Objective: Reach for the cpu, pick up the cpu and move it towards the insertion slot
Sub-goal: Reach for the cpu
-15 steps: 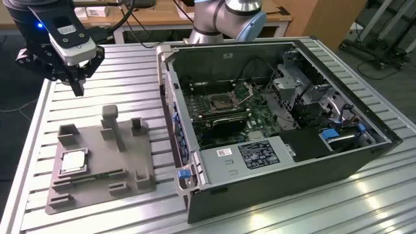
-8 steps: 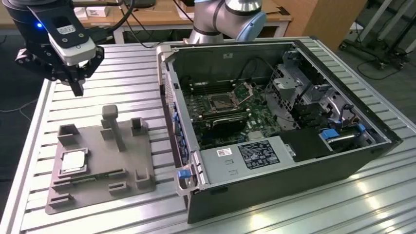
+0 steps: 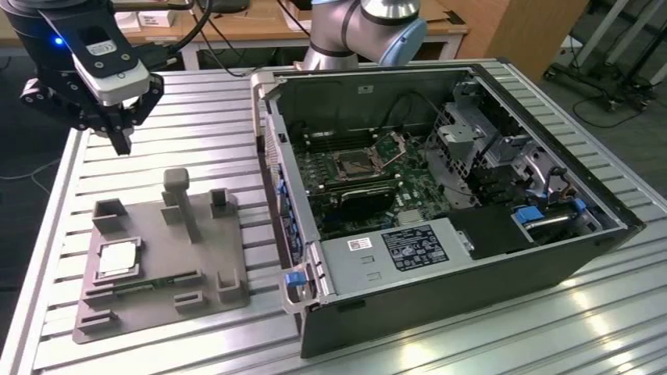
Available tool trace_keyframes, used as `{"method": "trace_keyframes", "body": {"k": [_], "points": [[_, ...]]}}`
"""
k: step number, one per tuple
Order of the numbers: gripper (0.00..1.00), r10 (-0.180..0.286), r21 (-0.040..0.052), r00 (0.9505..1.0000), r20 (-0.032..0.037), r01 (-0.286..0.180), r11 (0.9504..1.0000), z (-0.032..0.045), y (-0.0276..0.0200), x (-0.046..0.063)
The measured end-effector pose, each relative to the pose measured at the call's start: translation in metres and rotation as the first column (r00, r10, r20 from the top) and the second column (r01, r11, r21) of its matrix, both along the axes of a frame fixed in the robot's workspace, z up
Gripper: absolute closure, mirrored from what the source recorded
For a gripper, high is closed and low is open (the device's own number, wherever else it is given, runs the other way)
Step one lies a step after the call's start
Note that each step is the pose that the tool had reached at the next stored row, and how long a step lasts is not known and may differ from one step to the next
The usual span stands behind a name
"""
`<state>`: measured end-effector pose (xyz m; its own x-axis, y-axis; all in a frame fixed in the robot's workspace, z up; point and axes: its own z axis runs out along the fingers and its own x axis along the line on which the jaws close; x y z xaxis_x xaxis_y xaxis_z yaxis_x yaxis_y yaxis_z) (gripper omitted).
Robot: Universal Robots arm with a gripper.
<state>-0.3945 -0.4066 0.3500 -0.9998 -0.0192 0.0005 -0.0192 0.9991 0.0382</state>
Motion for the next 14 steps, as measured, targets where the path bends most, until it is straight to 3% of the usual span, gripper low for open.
{"method": "trace_keyframes", "body": {"k": [7,14], "points": [[0.89,0.000,0.0001,1.0000,0.0001,0.000,1.0000,-0.0001,0.0000,-0.0010],[0.89,0.000,0.0000,1.0000,0.0000,0.000,1.0000,-0.0002,-0.0003,-0.0091]]}}
